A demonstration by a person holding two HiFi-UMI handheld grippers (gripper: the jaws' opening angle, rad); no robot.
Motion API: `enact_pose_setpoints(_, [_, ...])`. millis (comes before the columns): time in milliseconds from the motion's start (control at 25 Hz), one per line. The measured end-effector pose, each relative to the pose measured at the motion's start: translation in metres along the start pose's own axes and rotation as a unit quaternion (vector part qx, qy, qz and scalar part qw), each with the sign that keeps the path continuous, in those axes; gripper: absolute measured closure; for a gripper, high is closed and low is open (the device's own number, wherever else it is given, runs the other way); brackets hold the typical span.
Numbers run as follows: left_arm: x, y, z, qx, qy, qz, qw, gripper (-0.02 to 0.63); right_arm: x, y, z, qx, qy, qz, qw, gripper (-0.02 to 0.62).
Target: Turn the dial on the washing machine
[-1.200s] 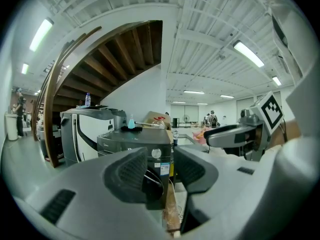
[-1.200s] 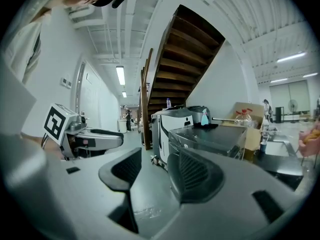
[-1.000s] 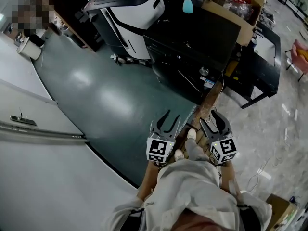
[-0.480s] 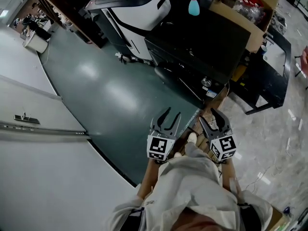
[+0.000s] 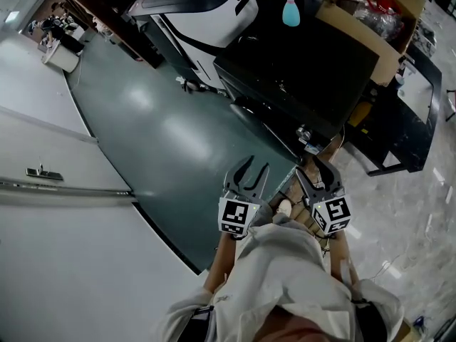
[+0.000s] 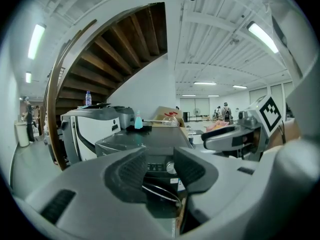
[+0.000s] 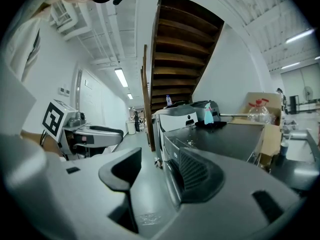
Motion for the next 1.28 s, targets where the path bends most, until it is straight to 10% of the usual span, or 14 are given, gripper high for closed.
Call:
enact_pose_setpoints(640, [0.011,-0.056,-0.054,-0.043,-0.014,-0.001,0.999,0.443,0.007,-0.046,0.028,-0.055,-0.02,-0.013,0.998,0.368])
enact_pose_setpoints(1280, [0.02,-0.106,-0.16,-0.227,-0.021,-0.028,0.9734,0.443,0.027,-0.115,-0.001,-0.25,-0.069,-0.061,0.964,0.385])
Point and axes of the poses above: the fingertips, and each gripper's own axes: y backward along the fingers, z to its right, x out of its top, the point moved 5 cm from there along y, backward along the fingers, and after that the axes turned 11 degrees about -x, right-handed, at the moved point
